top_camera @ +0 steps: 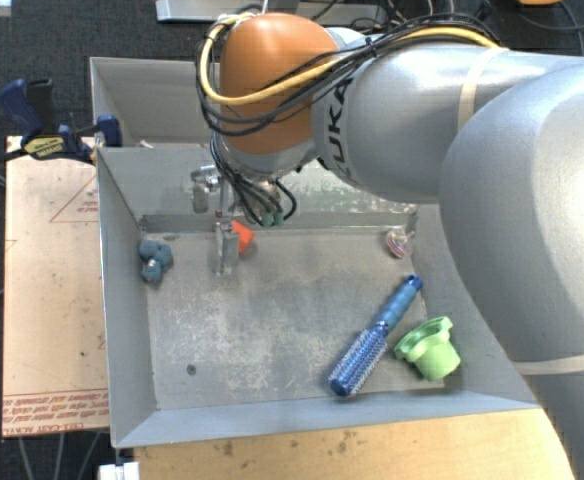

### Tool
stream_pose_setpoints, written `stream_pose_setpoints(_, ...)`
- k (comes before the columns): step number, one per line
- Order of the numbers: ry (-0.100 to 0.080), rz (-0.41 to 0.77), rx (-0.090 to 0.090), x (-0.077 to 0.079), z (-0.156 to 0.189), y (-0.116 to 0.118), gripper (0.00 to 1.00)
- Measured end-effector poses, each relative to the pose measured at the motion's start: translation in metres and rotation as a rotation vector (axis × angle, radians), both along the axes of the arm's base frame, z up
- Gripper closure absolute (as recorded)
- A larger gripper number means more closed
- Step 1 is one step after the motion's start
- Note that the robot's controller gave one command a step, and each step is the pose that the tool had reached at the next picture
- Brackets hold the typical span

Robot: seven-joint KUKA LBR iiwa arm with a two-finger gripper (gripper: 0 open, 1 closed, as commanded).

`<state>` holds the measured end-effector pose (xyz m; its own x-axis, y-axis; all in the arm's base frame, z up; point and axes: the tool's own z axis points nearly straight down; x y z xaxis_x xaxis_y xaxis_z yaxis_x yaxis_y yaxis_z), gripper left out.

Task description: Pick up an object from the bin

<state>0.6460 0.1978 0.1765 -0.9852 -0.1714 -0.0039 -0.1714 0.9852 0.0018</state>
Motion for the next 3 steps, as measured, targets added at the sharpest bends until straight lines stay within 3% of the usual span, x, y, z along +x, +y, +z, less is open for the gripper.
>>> stream_pose_setpoints(1, 0.008, -0.059, -0.002, 0.006, -0.112, 0.030, 0.00)
stream_pose_setpoints(2, 0.004, -0.133, 0.000, -0.013, -0.107, 0.042, 0.00)
stream_pose_setpoints(3, 0.002, -0.135, 0.000, -0.012, -0.106, 0.042, 1.00)
